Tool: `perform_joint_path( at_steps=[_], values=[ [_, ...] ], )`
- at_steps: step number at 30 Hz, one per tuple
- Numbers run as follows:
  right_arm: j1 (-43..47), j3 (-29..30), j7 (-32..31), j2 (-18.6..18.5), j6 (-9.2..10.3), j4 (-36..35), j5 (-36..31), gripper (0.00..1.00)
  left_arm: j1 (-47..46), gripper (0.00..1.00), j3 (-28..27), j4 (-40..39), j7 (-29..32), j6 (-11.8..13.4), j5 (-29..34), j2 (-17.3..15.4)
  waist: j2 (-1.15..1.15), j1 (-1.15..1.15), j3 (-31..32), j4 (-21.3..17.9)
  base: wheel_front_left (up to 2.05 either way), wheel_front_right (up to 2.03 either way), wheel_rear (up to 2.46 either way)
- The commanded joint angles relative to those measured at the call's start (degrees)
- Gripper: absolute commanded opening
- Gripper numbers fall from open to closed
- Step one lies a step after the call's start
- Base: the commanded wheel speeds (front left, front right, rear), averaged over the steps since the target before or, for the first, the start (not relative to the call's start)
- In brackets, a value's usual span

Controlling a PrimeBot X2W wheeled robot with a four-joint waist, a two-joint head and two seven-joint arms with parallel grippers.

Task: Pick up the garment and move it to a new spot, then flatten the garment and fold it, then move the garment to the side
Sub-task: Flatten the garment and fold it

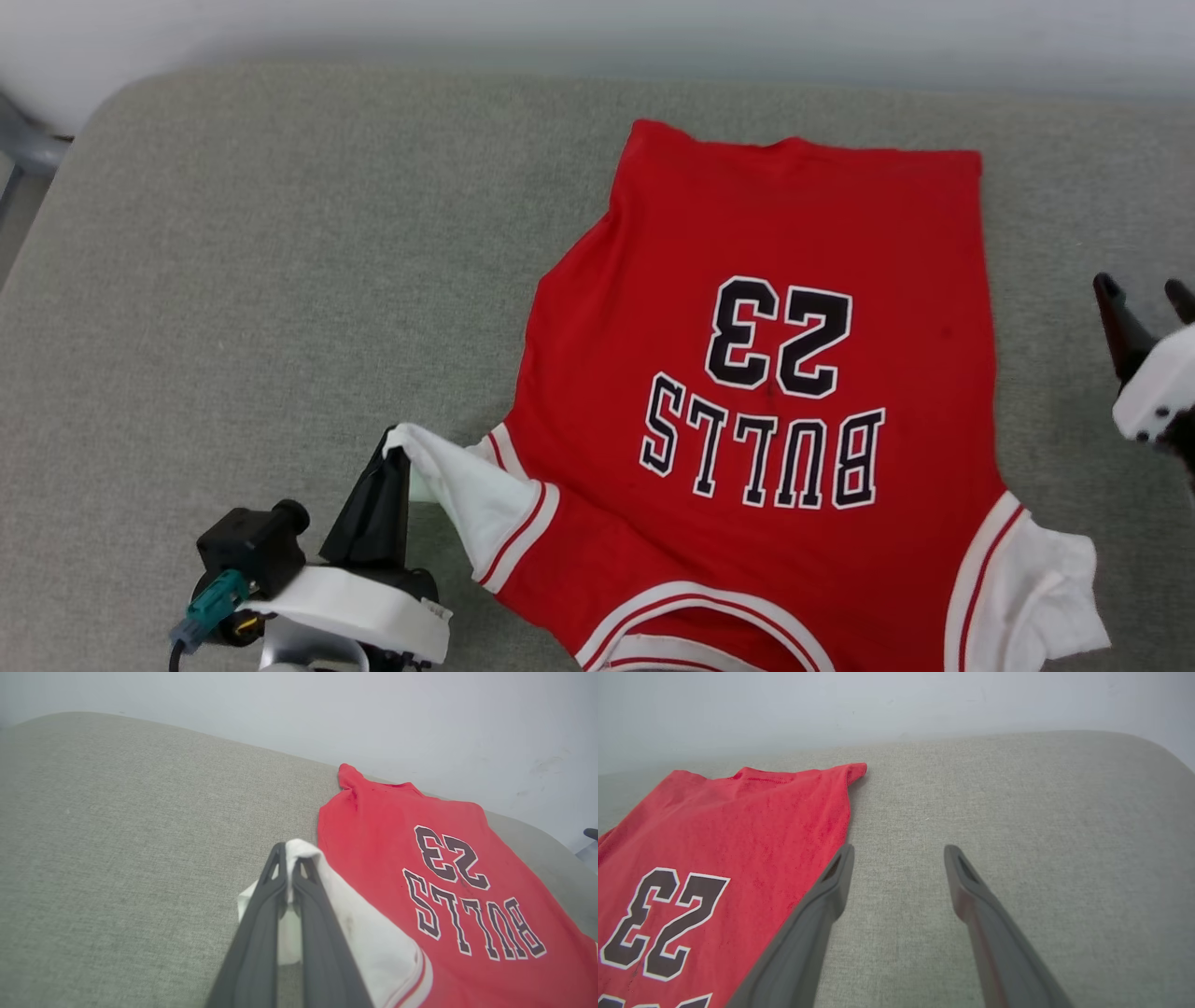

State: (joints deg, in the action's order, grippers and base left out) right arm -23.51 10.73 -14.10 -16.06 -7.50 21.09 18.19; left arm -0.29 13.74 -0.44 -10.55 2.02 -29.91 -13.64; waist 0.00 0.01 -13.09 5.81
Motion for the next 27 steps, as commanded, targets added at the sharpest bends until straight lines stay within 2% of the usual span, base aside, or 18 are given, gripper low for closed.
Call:
perform_joint_path(
  at_steps=[1,5,11,15,18,21,25,26,27],
  values=[
    [-4.2,-0.9,-3.0,-1.5,0.02,2.3,0.8,1.0,-1.7,0.0,0.4,-0.5,-0.5,-0.4,0.5,0.5,0.0,-0.01,-4.7,2.9,0.0,0.0,0.0],
    [-14.5,-2.6,-13.1,-4.9,0.02,7.9,1.4,1.0,-4.4,0.0,1.7,-1.4,-1.4,-1.0,1.2,1.5,0.0,-0.01,-8.4,4.8,0.0,0.0,0.0],
    [-27.1,-5.6,-25.3,-6.6,0.03,12.3,-0.3,1.0,-7.5,0.0,3.2,-2.3,-2.3,-2.1,2.1,2.6,0.0,-0.01,-13.3,7.0,0.0,0.0,0.0],
    [-32.4,-6.5,-28.1,-6.7,0.03,14.6,-1.9,1.0,-9.4,0.0,4.3,-2.6,-2.7,-3.0,3.1,2.7,0.0,-0.01,-16.0,8.2,0.0,0.0,0.0],
    [-35.0,-6.6,-27.6,-6.4,0.03,16.5,-2.7,1.0,-10.4,0.0,4.7,-2.7,-3.0,-3.4,3.3,3.0,0.0,-0.01,-17.7,8.7,0.0,0.0,0.0],
    [-35.4,-7.1,-28.5,-6.0,0.03,19.7,-3.1,1.0,-10.9,0.0,4.9,-2.4,-3.3,-3.6,3.3,3.4,0.0,-0.01,-18.8,9.1,0.0,0.0,0.0],
    [-33.0,-9.2,-33.4,-5.2,0.01,24.8,-2.6,1.0,-11.1,0.0,5.2,-1.5,-3.6,-4.0,3.0,3.9,0.0,-0.01,-19.4,9.4,0.0,0.0,0.0],
    [-32.4,-9.1,-34.5,-5.2,0.01,25.9,-2.1,0.68,-11.2,0.0,5.2,-1.3,-3.7,-3.9,3.0,4.0,0.0,-0.01,-19.4,9.5,0.0,0.0,0.0],
    [-32.1,-9.1,-35.2,-5.2,0.01,26.6,-2.0,0.22,-11.3,0.0,5.2,-1.1,-3.7,-3.9,3.0,4.1,0.0,-0.01,-19.5,9.6,0.0,0.0,0.0]
  ],
)
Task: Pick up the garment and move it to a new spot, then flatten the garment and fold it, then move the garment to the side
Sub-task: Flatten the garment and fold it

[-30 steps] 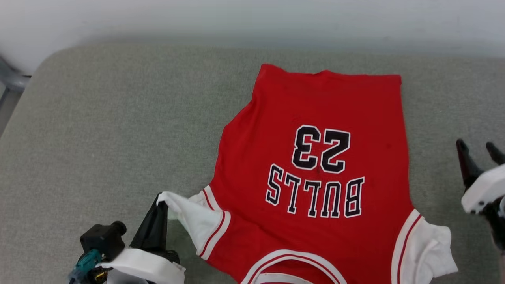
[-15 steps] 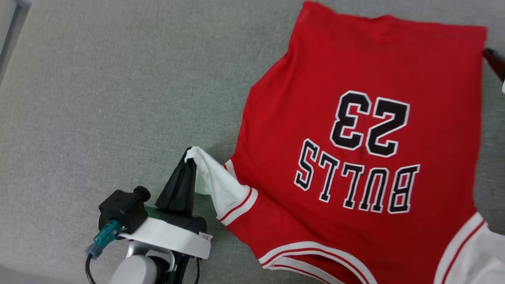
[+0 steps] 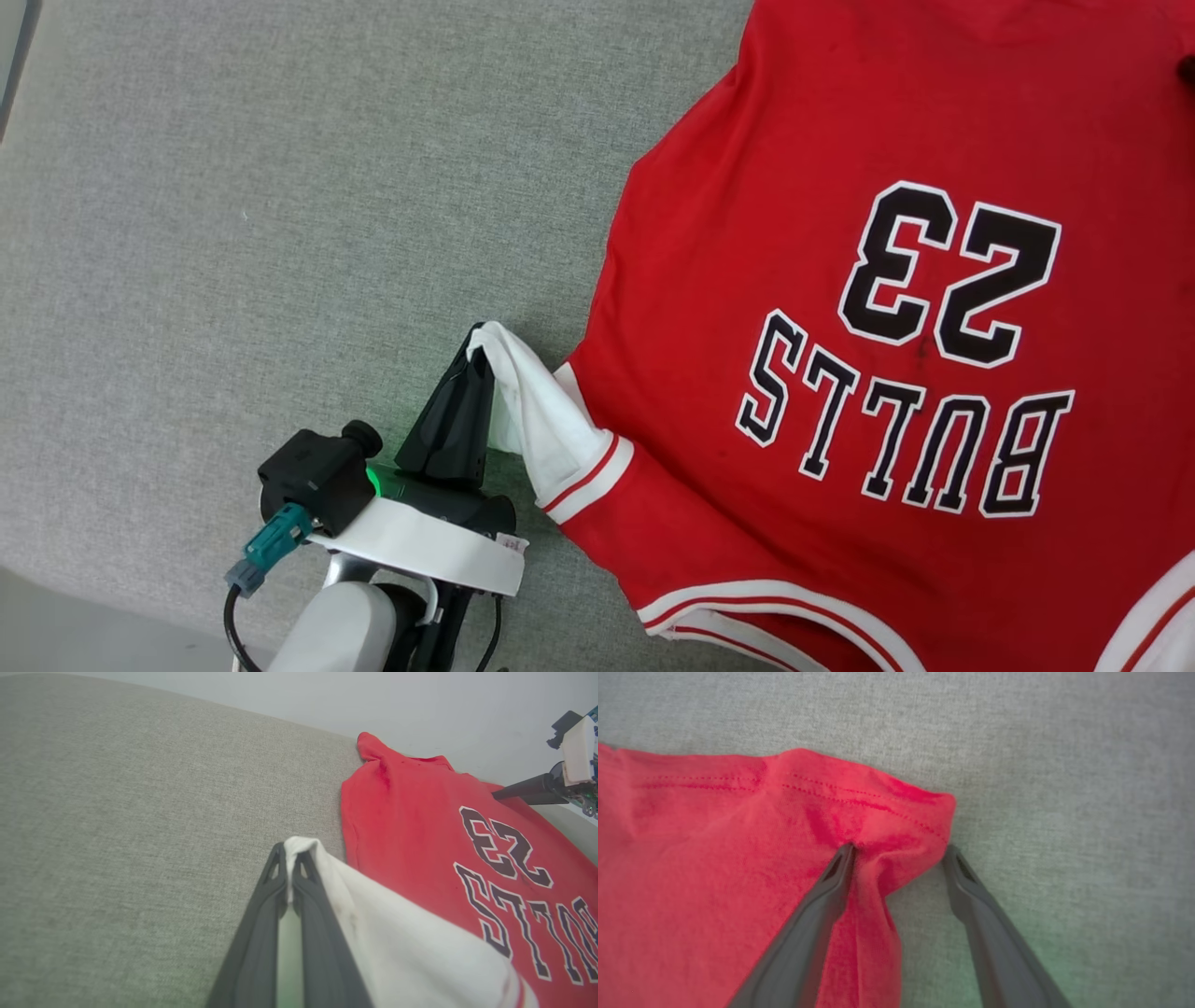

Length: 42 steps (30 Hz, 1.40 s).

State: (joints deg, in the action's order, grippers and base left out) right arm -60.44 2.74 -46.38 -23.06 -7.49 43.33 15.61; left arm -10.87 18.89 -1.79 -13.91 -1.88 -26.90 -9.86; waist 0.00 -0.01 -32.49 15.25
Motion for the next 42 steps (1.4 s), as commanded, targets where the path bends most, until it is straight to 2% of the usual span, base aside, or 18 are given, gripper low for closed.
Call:
perform_joint_path(
  at_steps=[1,6,12,19,21,24,28,31,37,42],
  values=[
    [4.9,-1.4,-2.9,1.7,0.0,4.6,0.7,0.0,-0.7,0.0,0.0,0.4,-0.4,0.0,-0.1,0.4,0.0,0.01,0.0,0.2,0.0,0.0,0.0],
    [2.4,-2.5,0.1,0.0,0.01,2.2,1.3,0.0,-0.3,0.0,-0.5,1.5,-0.7,0.1,-0.4,0.3,0.0,0.01,1.5,0.0,0.0,0.0,0.0],
    [2.9,-5.8,1.3,-4.3,0.03,-3.9,3.2,0.0,2.1,0.0,-2.1,3.3,-0.5,1.1,-1.2,-0.8,0.0,0.01,6.9,-1.4,0.0,0.0,0.0],
    [16.3,-5.7,1.4,-9.8,0.03,-13.9,8.6,0.0,6.8,0.0,-4.3,4.5,0.1,3.0,-2.8,-2.0,0.0,0.01,14.4,-5.1,0.0,0.0,0.0],
    [19.2,-5.1,1.6,-10.0,0.03,-15.5,9.2,0.0,7.7,0.0,-4.6,4.6,0.2,3.3,-3.1,-2.2,0.0,0.01,15.5,-5.7,0.0,0.0,0.0],
    [28.7,-2.0,2.2,-10.0,0.03,-19.9,10.5,0.0,10.2,0.0,-5.5,5.0,0.7,4.1,-3.9,-2.8,0.0,0.01,18.7,-7.6,0.0,0.0,0.0],
    [42.2,4.5,3.3,-7.5,0.03,-25.8,11.3,0.0,12.9,0.0,-6.5,5.5,2.0,5.1,-4.8,-3.9,0.0,0.01,22.4,-9.8,0.0,0.0,0.0],
    [52.5,8.9,3.8,-4.1,0.03,-30.1,10.6,0.0,14.6,0.0,-7.0,6.0,3.1,5.5,-5.3,-4.9,0.0,0.01,24.9,-11.4,0.0,0.0,0.0],
    [68.5,16.5,4.4,5.4,0.03,-37.3,8.8,0.0,16.6,0.0,-7.7,6.5,4.5,5.9,-6.1,-6.1,0.0,0.01,27.4,-13.9,0.0,0.0,0.0],
    [76.3,18.7,4.8,14.0,0.02,-40.8,7.5,0.0,16.8,0.0,-7.4,6.8,5.1,5.9,-6.3,-6.5,0.0,0.01,28.1,-15.3,0.0,0.0,0.0]
  ],
)
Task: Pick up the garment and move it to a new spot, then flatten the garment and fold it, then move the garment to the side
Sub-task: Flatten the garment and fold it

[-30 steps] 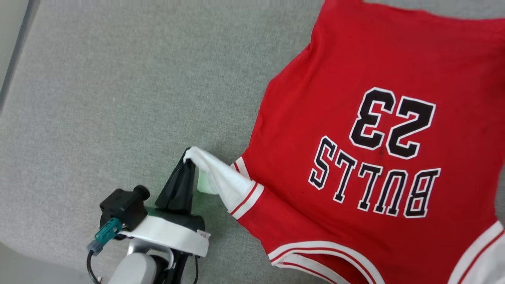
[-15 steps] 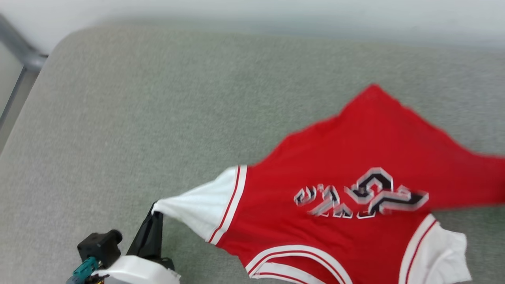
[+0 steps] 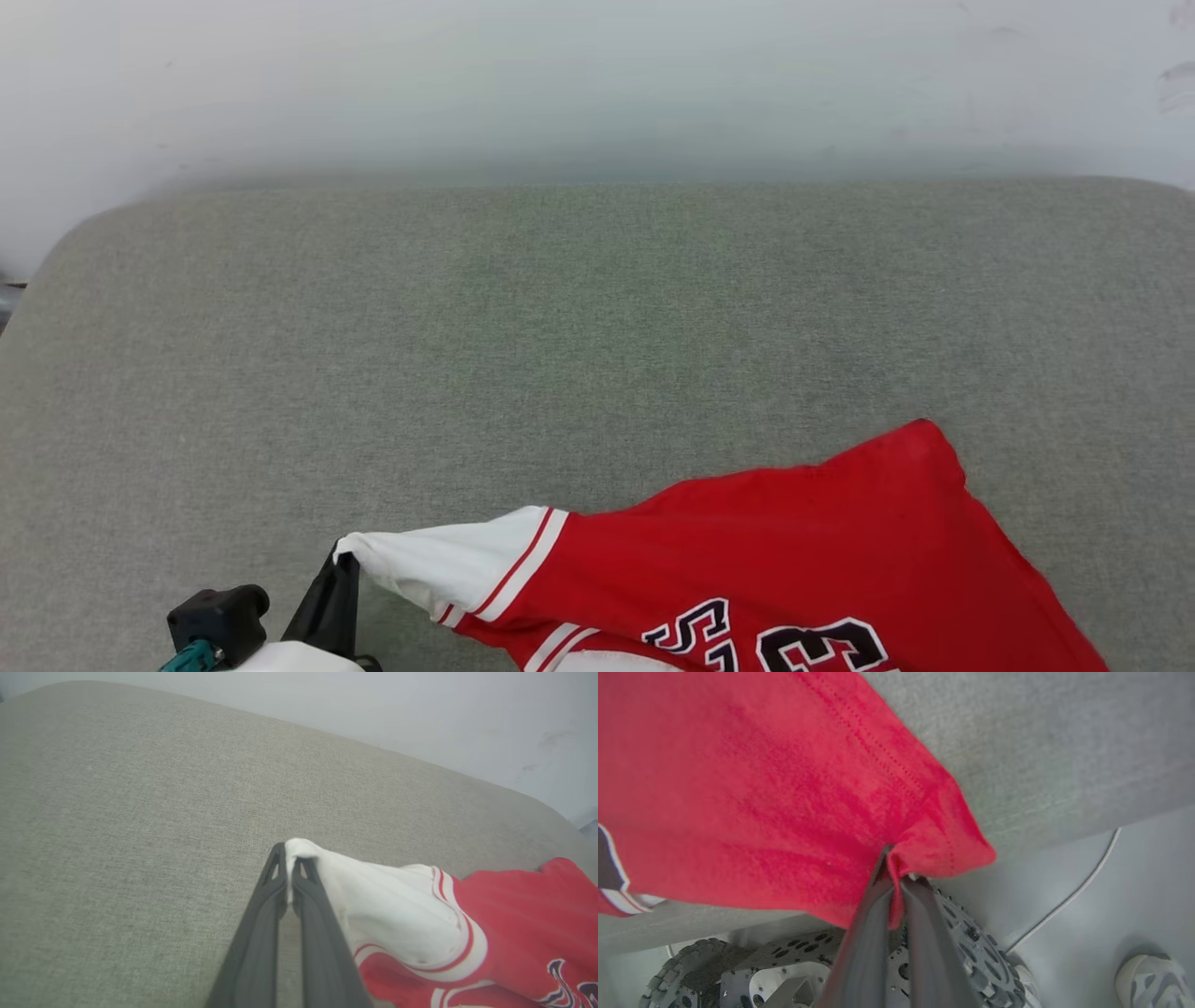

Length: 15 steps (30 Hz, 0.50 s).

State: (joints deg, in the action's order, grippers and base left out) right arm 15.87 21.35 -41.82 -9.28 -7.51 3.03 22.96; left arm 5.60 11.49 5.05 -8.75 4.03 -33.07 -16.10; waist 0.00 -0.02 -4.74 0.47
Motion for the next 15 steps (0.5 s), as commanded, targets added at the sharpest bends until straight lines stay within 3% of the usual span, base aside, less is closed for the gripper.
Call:
perform_joint_path(
  at_steps=[1,2,3,9,15],
  values=[
    [0.8,0.1,0.7,1.7,0.04,-0.7,0.2,0.07,0.2,0.0,0.1,0.1,0.1,0.0,-0.2,-0.2,0.0,0.02,0.4,-0.7,0.0,0.0,0.0],
    [1.4,-0.1,1.6,2.6,0.04,-0.9,0.1,0.79,0.0,0.0,0.3,0.1,0.2,-0.1,-0.1,-0.2,0.0,0.02,0.5,-0.9,0.0,0.0,0.0],
    [1.7,0.0,2.9,3.3,0.04,-1.1,-0.1,1.0,-0.1,0.0,0.4,0.2,0.2,-0.1,-0.1,-0.1,0.0,0.02,0.6,-1.0,0.0,0.0,0.0],
    [-0.9,-0.2,18.9,5.5,0.03,-2.3,0.6,1.0,-0.6,0.0,1.4,0.3,0.4,-0.3,0.0,0.2,0.0,0.02,1.3,-1.4,0.0,0.0,0.0],
    [-6.9,-2.9,34.5,2.6,0.03,-1.2,-0.1,1.0,-1.5,0.0,1.9,-0.4,0.4,-0.1,0.4,0.3,0.0,0.02,0.9,-1.3,0.0,0.0,0.0]
  ],
)
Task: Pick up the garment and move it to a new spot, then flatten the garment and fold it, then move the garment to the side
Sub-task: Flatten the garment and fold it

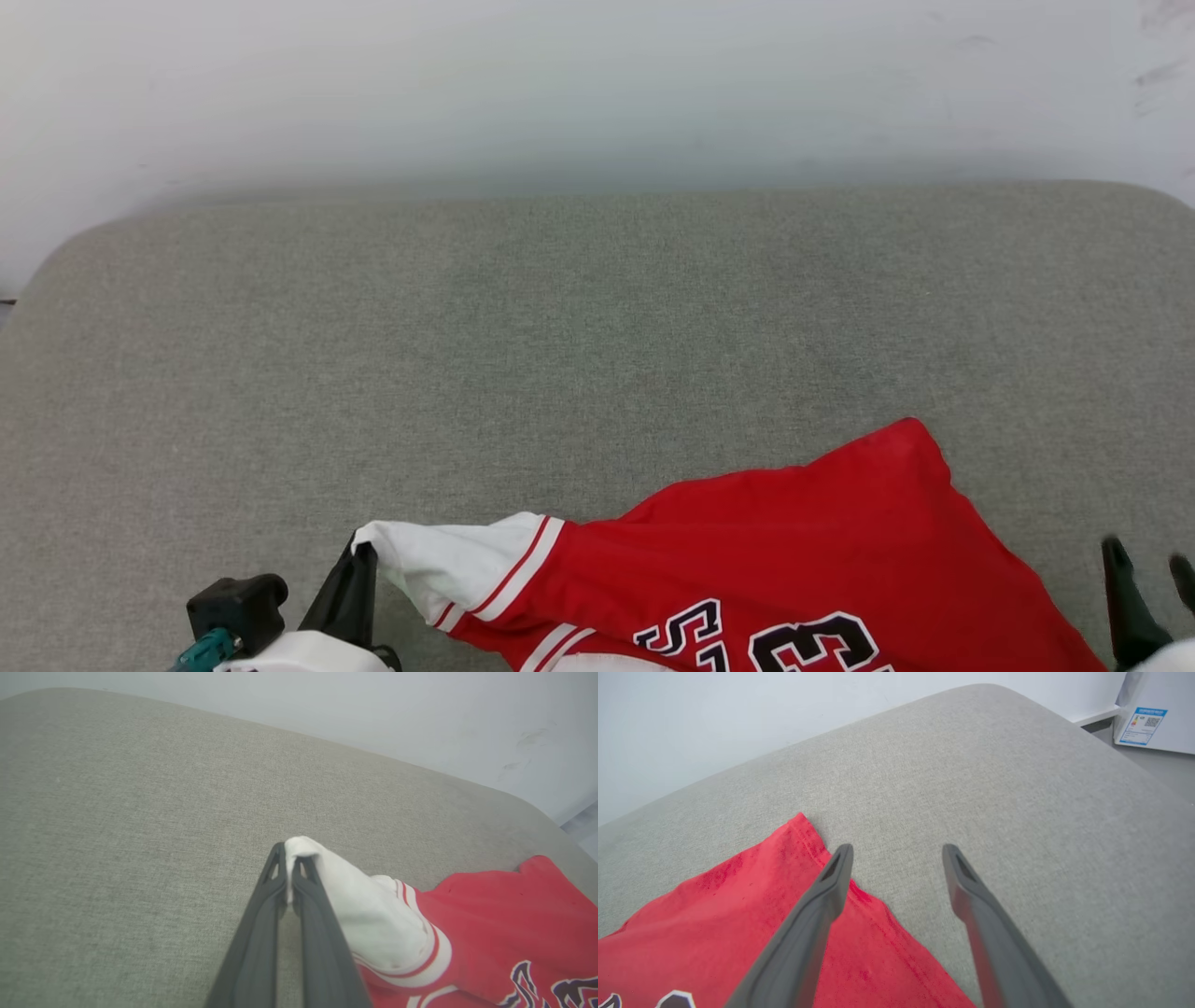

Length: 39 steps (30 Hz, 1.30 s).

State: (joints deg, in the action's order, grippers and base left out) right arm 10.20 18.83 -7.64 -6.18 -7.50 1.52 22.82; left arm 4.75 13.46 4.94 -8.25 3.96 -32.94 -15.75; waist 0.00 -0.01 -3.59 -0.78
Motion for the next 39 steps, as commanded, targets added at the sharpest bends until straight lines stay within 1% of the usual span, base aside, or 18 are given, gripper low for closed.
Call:
perform_joint_path(
  at_steps=[1,3,6,9,10,12,15,17,20,25,30,31,32,33,35,39],
  values=[
    [-2.6,-1.2,1.2,-1.2,0.02,1.3,0.2,1.0,-0.9,0.0,0.0,-0.5,-0.2,0.1,0.4,-0.1,0.0,0.01,-0.6,0.0,0.0,0.0,0.0],
    [-6.2,-3.4,1.9,-3.5,0.02,3.3,0.6,1.0,-1.6,0.0,0.1,-1.0,-0.3,0.0,0.5,-0.1,0.0,0.01,-1.5,0.2,0.0,0.0,0.0],
    [-12.8,-8.4,-1.6,-7.9,0.03,6.9,1.4,1.0,-3.4,0.0,0.5,-1.9,-0.4,-0.3,0.7,0.1,0.0,0.01,-4.0,0.9,0.0,0.0,0.0],
    [-19.1,-13.4,-9.4,-12.6,0.03,9.6,3.0,1.0,-5.4,0.0,1.4,-2.4,-0.6,-0.7,1.3,0.5,0.0,0.01,-6.5,2.0,0.0,0.0,0.0],
    [-21.0,-15.4,-13.2,-14.4,0.03,10.4,3.6,1.0,-6.1,0.0,1.7,-2.5,-0.7,-0.8,1.5,0.7,0.0,0.01,-7.2,2.3,0.0,0.0,0.0],
    [-24.9,-18.6,-20.2,-17.5,0.03,10.7,4.9,1.0,-7.3,0.0,2.1,-2.8,-1.2,-1.0,1.9,1.0,0.0,0.01,-8.7,3.2,0.0,0.0,0.0],
    [-29.7,-23.3,-29.4,-20.8,0.02,10.2,6.2,1.0,-8.7,0.0,2.8,-3.4,-1.9,-1.3,2.5,1.5,0.0,0.01,-10.7,4.3,0.0,0.0,0.0],
    [-32.6,-26.1,-34.6,-22.5,0.03,10.1,7.0,1.0,-9.6,0.0,3.2,-3.8,-2.3,-1.4,2.7,1.8,0.0,0.01,-12.1,5.0,0.0,0.0,0.0],
    [-36.3,-30.6,-39.5,-24.6,0.03,9.7,7.2,1.0,-10.7,0.0,3.7,-4.2,-2.9,-1.7,3.1,2.3,0.0,0.01,-13.9,6.0,0.0,0.0,0.0],
    [-39.9,-38.3,-44.3,-27.2,0.03,11.8,8.9,1.0,-12.1,0.0,3.9,-3.8,-3.7,-2.0,3.0,2.9,0.0,0.01,-16.3,7.2,0.0,0.0,0.0],
    [-39.2,-45.2,-49.2,-27.9,-0.06,16.2,12.8,1.0,-12.6,0.0,3.9,-2.8,-4.3,-2.2,2.7,3.3,0.0,0.01,-17.1,7.8,0.0,0.0,0.0],
    [-39.1,-45.8,-49.9,-27.8,-0.06,17.0,13.8,0.76,-12.6,0.0,3.9,-2.7,-4.4,-2.2,2.6,3.3,0.0,0.01,-17.1,7.8,0.0,0.0,0.0],
    [-39.2,-46.8,-50.4,-27.8,-0.07,17.4,14.1,0.3,-12.7,0.0,3.8,-2.5,-4.5,-2.3,2.5,3.3,0.0,0.01,-17.2,7.9,0.0,0.0,0.0],
    [-39.3,-47.3,-50.5,-27.8,-0.07,17.7,14.7,0.0,-12.8,0.0,3.7,-2.4,-4.6,-2.3,2.6,3.2,0.0,0.01,-17.1,7.9,0.0,0.0,0.0],
    [-40.5,-47.8,-49.9,-27.7,-0.06,17.9,15.4,0.0,-12.8,0.0,3.5,-2.3,-4.6,-2.1,2.4,2.9,0.0,0.01,-17.0,7.8,0.0,0.0,0.0],
    [-43.9,-46.9,-46.5,-28.5,0.04,17.7,15.3,0.0,-13.3,0.0,2.5,-2.2,-4.2,-1.7,2.1,1.9,0.0,0.01,-15.6,7.4,0.0,0.0,0.0]
  ],
)
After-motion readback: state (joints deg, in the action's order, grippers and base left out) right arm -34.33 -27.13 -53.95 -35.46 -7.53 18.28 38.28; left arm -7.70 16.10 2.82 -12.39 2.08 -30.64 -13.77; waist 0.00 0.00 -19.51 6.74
